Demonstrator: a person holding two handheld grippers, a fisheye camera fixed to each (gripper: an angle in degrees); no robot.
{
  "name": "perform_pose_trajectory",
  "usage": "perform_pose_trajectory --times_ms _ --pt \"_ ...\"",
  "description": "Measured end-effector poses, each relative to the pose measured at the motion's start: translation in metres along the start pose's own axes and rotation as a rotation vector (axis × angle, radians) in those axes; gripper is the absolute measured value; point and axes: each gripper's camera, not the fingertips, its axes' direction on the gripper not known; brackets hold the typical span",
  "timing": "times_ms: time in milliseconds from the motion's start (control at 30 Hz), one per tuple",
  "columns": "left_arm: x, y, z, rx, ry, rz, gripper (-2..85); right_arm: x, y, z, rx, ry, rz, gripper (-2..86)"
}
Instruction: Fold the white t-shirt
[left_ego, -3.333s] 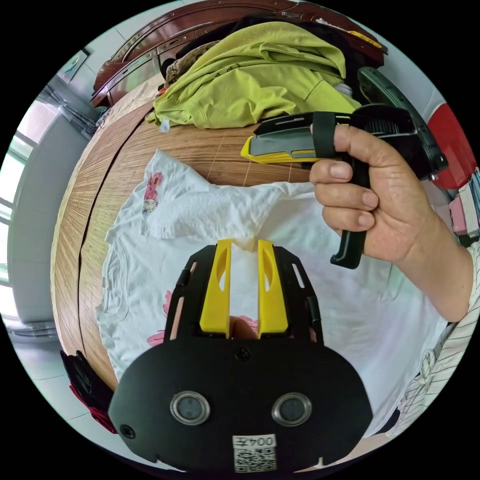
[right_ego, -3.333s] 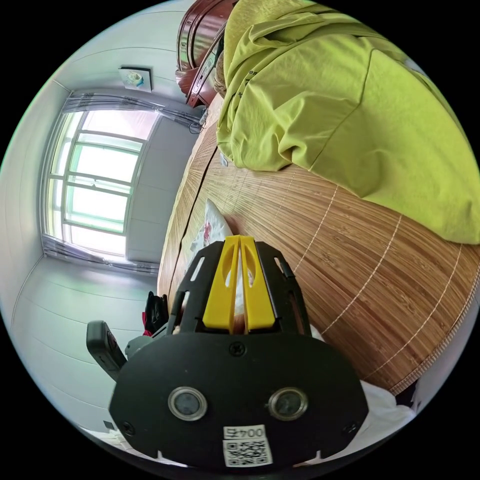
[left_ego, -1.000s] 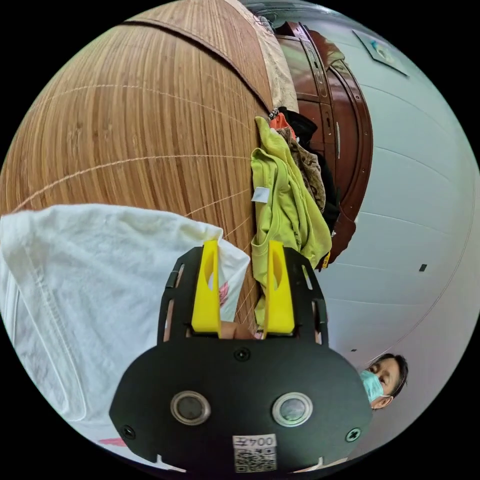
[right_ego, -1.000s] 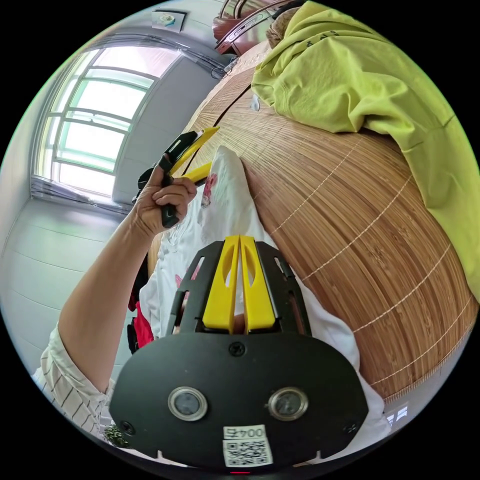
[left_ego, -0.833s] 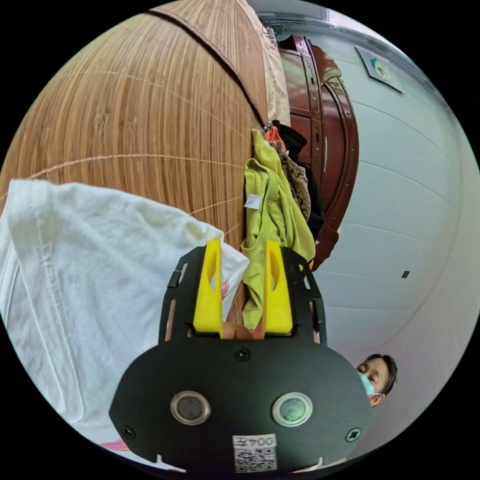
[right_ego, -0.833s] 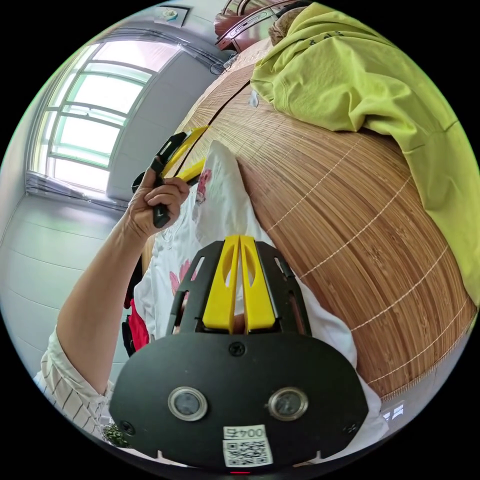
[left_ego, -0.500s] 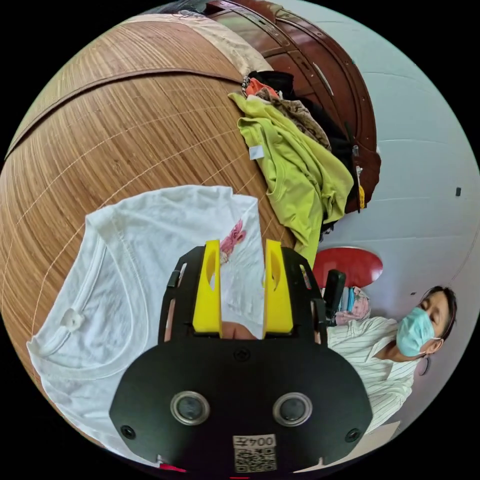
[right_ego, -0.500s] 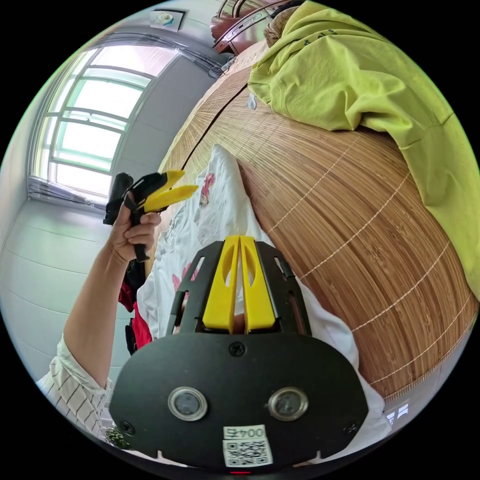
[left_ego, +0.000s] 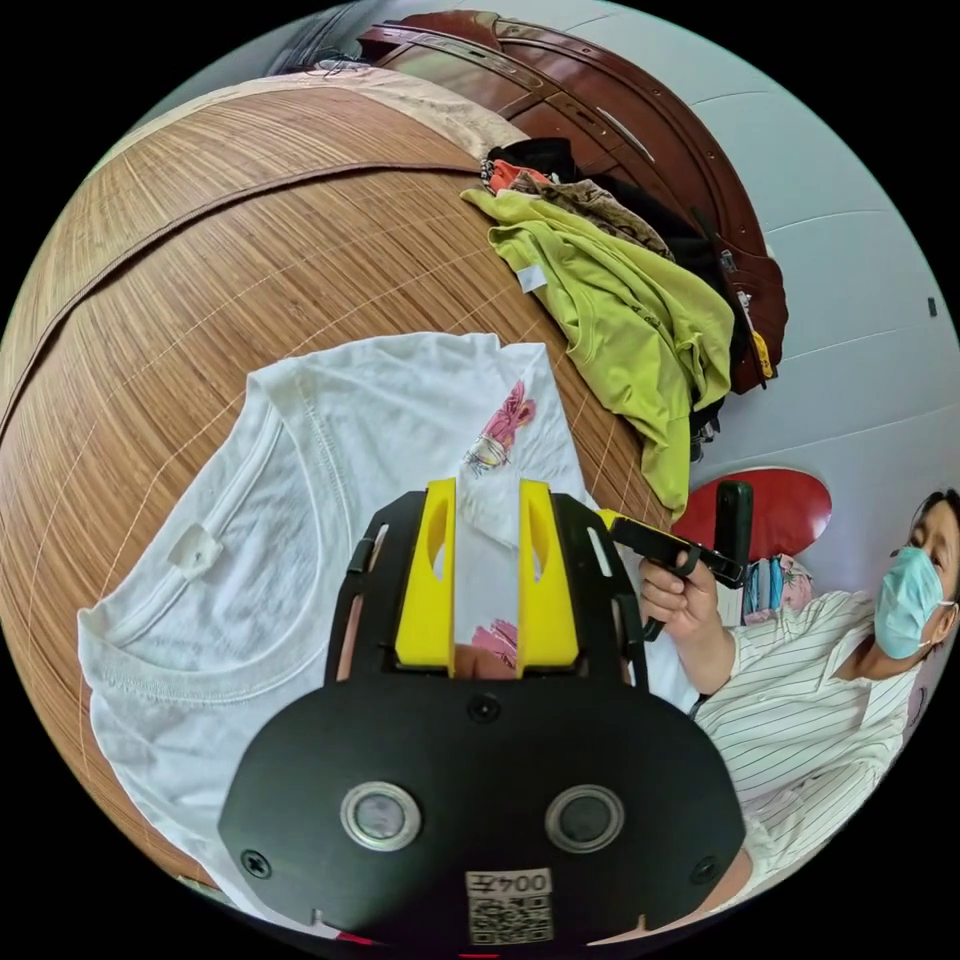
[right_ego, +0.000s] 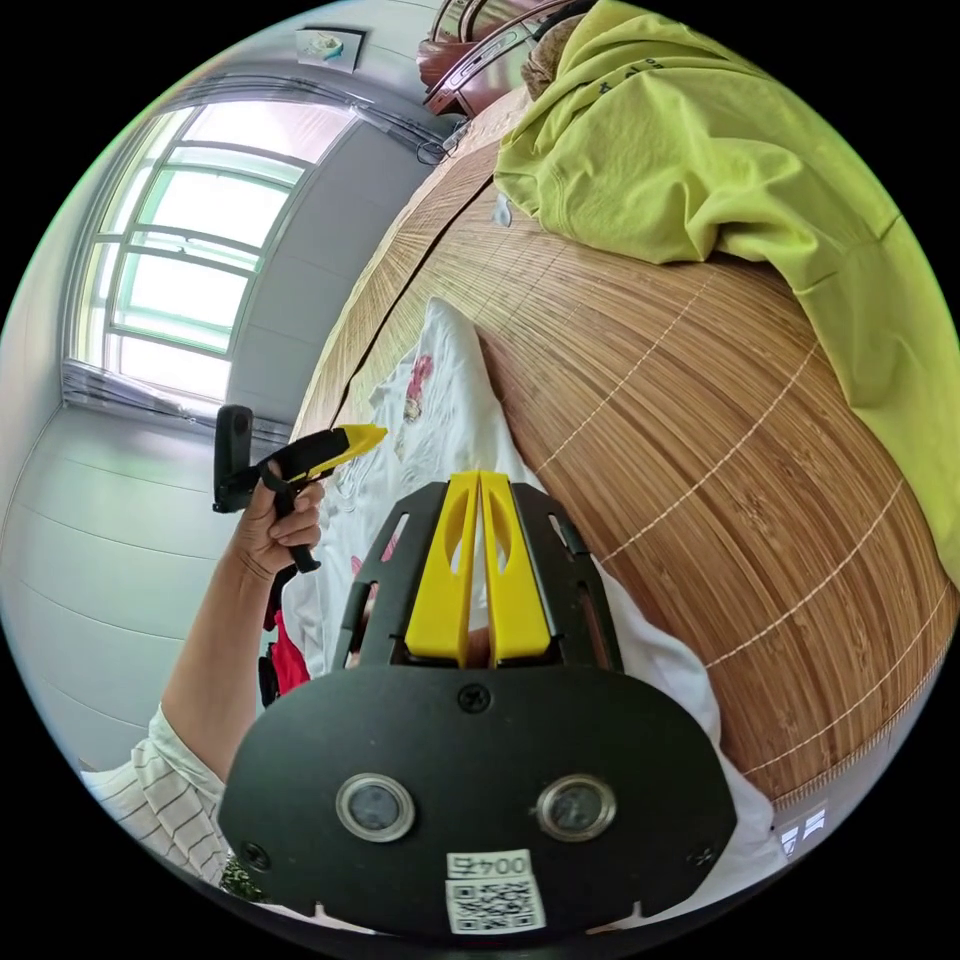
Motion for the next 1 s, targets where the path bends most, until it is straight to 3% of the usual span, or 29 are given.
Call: perform_pose_trajectory --times_ms 367,733,1000 --pt "0.027 0.023 0.019 0.013 -0.1 0.085 2.6 0.007 -0.018 -0.016 -0.003 -0.005 0.01 -0.7" --pt "0.045 0.036 0.016 0.125 -0.15 0.093 6.4 0.015 -0.038 -0.034 0.002 -0.024 0.024 -0.7" --pt "0.06 0.041 0.028 0.064 -0.14 0.122 7.8 0.019 -0.053 -0.044 -0.001 -0.026 0.025 -0.7"
